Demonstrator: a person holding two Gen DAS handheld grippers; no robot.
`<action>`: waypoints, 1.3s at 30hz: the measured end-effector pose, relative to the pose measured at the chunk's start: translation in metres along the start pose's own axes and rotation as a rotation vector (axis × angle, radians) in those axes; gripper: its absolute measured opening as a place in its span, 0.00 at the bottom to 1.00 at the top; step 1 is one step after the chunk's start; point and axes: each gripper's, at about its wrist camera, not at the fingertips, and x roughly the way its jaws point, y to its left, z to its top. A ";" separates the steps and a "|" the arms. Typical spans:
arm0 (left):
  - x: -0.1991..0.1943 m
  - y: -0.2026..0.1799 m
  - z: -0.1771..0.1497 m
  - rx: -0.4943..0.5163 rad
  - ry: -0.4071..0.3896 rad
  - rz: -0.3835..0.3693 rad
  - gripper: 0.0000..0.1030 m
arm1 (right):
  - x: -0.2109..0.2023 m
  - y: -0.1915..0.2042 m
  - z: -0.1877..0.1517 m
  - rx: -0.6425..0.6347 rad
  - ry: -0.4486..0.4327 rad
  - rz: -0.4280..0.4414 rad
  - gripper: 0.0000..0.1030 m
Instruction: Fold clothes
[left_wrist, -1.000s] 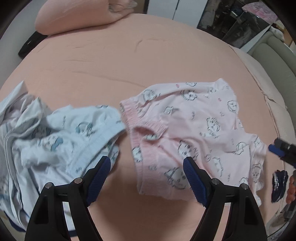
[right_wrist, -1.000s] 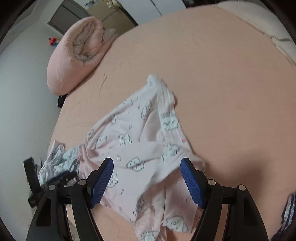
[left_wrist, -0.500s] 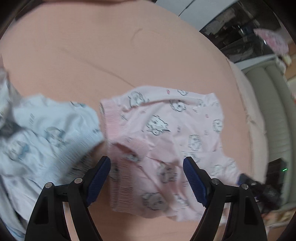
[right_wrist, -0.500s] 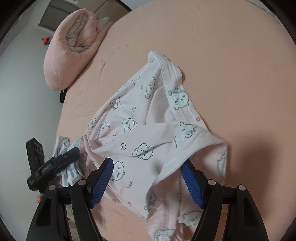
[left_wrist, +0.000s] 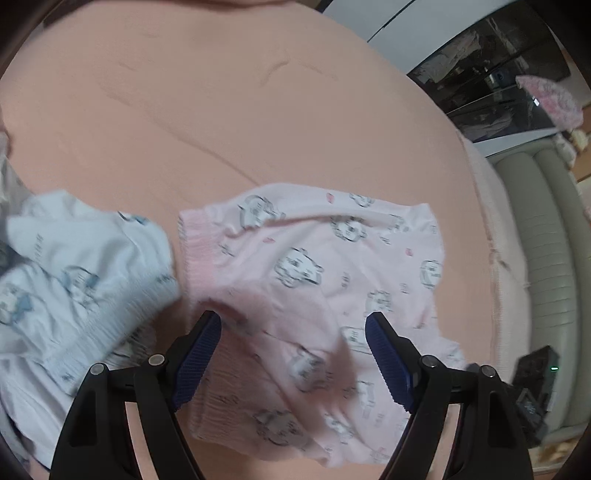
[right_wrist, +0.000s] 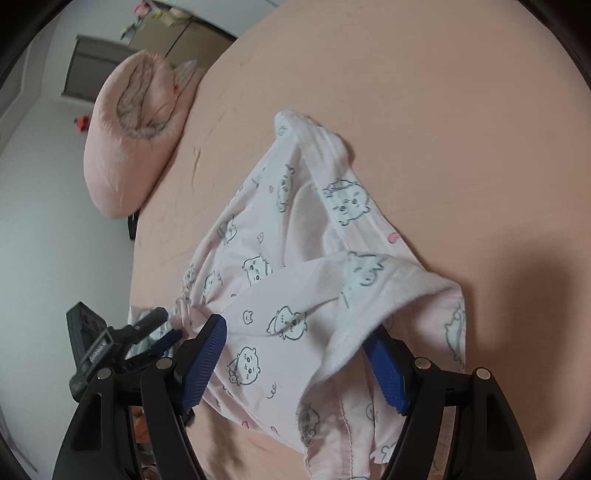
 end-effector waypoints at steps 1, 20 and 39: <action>0.000 -0.001 0.000 0.020 -0.014 0.031 0.78 | 0.000 0.000 0.000 -0.001 -0.002 -0.001 0.72; 0.051 -0.033 -0.013 0.241 0.041 0.115 0.82 | 0.028 -0.037 -0.001 0.081 0.014 0.071 0.72; 0.078 -0.046 -0.021 0.351 0.082 0.193 1.00 | 0.039 -0.117 -0.006 0.413 -0.016 0.279 0.00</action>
